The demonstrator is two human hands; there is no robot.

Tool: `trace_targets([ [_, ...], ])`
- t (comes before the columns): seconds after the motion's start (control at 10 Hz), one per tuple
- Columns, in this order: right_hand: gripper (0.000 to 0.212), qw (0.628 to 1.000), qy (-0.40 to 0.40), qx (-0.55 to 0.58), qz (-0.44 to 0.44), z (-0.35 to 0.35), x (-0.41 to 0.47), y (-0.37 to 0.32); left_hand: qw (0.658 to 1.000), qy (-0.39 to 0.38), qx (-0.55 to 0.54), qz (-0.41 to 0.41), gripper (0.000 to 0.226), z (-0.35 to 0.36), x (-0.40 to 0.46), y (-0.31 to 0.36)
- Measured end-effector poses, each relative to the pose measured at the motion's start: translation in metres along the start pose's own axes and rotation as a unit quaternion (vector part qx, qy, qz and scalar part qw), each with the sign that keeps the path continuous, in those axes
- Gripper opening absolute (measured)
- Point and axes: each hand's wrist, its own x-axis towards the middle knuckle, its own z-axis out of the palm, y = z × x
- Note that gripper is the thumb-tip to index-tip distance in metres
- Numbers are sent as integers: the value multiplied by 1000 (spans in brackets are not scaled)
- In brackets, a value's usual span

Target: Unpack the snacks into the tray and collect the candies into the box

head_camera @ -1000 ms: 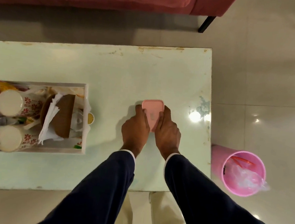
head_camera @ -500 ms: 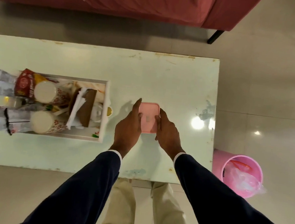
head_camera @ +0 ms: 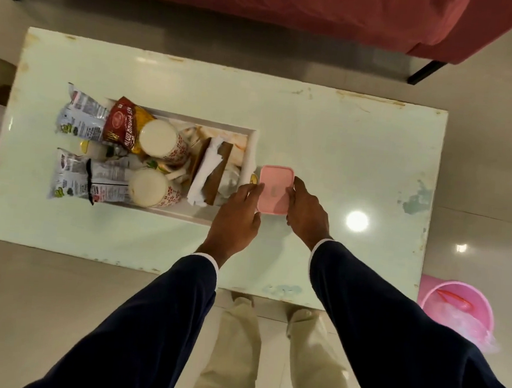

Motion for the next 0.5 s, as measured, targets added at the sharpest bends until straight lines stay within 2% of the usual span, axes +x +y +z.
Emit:
trace_targets([
  [0.1, 34, 1000, 8, 14, 11, 8, 1, -6, 993, -14, 114, 31, 70, -1, -6, -13],
  [0.2, 36, 997, 8, 58, 39, 10, 1, -10, 989, -43, 135, 41, 78, -3, -7, -21],
  [0.3, 38, 993, -14, 103, 60, 6, -2, -14, 993, -107, 30, 29, 82, -10, -5, -25],
  [0.4, 50, 993, -21, 73, 91, 0, -14, -22, 992, -111, -17, 55, 79, -25, -6, -22],
  [0.5, 59, 996, 30, -23, 86, -4, -29, -28, 996, -41, 39, 74, 72, -44, -11, -23],
])
